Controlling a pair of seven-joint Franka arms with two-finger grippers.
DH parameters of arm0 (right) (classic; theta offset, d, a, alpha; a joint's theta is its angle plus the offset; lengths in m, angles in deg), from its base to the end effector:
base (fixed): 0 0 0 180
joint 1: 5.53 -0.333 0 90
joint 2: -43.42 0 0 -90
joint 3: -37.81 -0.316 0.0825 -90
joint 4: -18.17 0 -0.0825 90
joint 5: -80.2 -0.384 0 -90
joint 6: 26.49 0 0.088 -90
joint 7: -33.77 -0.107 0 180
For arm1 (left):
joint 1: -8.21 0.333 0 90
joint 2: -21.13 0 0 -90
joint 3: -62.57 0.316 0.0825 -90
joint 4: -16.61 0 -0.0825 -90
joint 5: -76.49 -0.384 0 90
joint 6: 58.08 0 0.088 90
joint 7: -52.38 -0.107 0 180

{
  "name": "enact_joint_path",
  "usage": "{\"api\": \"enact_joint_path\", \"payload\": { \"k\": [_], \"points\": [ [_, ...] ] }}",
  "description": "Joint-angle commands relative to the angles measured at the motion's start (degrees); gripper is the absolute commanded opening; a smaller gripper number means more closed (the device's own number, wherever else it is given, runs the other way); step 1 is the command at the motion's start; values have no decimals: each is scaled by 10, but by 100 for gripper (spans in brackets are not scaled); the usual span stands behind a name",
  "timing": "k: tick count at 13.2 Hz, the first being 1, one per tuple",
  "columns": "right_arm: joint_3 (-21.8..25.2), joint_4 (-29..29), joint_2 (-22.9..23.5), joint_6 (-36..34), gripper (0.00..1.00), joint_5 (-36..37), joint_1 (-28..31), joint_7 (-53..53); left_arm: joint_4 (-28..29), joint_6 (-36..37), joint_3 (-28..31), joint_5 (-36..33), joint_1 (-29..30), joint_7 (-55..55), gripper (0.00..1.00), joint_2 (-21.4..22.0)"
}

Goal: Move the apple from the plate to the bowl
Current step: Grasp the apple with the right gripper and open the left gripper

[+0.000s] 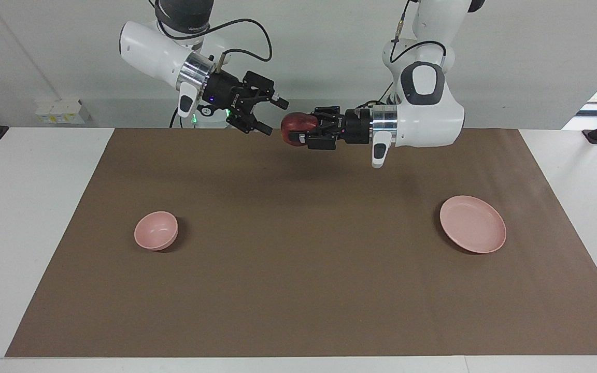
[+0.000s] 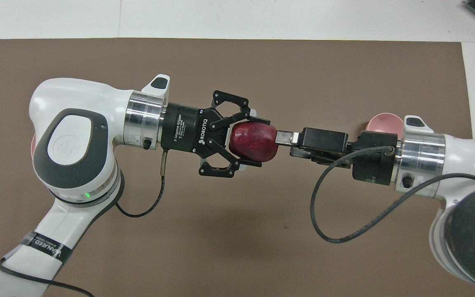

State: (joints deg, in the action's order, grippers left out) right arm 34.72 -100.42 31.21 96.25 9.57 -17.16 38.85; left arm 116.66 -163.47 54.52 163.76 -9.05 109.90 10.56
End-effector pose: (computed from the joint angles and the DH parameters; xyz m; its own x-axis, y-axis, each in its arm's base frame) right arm 0.5001 0.1750 0.5788 0.9703 -0.2411 0.0205 -0.0856 -0.4212 -0.9029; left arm 0.5400 -0.3364 0.5302 0.2408 0.0611 -0.9687 0.9496 -0.2211 0.2221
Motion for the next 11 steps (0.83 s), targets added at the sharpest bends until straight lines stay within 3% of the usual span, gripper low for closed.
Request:
{"api": "enact_joint_path", "payload": {
  "k": [1, 11],
  "points": [
    [-3, -16, -15, 6, 100, -13, 3, 9, 3, -2, -7, 26, -3, -8, 0, 5],
    [-3, -16, -14, 3, 100, -9, 3, -2, 3, -33, -36, 57, -24, -22, 0, 5]
  ]
}}
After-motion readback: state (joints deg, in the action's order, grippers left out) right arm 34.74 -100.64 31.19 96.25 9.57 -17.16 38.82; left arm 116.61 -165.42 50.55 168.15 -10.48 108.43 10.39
